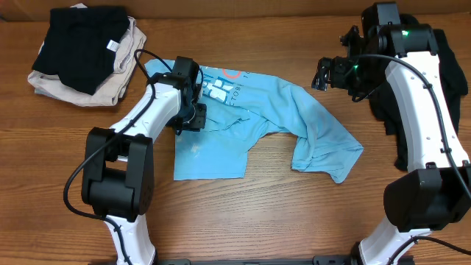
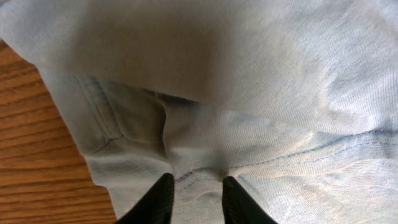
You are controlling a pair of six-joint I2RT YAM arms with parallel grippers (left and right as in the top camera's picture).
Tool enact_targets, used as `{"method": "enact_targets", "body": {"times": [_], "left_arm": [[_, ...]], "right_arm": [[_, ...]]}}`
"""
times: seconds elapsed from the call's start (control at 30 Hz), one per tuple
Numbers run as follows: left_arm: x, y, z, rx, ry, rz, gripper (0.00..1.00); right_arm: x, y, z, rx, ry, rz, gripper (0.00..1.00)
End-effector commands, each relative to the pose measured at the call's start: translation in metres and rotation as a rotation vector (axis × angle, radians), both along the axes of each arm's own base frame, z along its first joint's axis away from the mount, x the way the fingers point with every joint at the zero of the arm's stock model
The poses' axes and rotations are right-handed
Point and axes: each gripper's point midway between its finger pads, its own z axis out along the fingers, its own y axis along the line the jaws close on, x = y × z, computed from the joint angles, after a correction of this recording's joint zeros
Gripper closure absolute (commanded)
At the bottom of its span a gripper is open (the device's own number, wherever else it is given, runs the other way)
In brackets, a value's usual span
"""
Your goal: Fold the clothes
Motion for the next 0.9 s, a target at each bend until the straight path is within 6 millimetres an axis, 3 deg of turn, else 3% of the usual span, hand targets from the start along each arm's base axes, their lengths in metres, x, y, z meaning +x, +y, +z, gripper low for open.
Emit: {"method": "enact_targets", "body": {"times": [0.0, 0.23, 0.87], "left_arm": [[-0.007, -0.002, -0.008, -0.010, 0.026, 0.007, 0.77], [-0.013, 0.000, -0.018, -0.010, 0.032, 0.026, 0.79], [-0.008, 0.010, -0.018, 0.048, 0.009, 0.031, 0.69]], "right_arm": [[-0.001, -0.003, -0.002, -0.010, 0.002, -0.004, 0.00], [-0.001, -0.003, -0.002, -0.010, 0.002, -0.004, 0.00], [-0.001, -0.003, -0.002, -0.010, 0.003, -0.004, 0.00]]}}
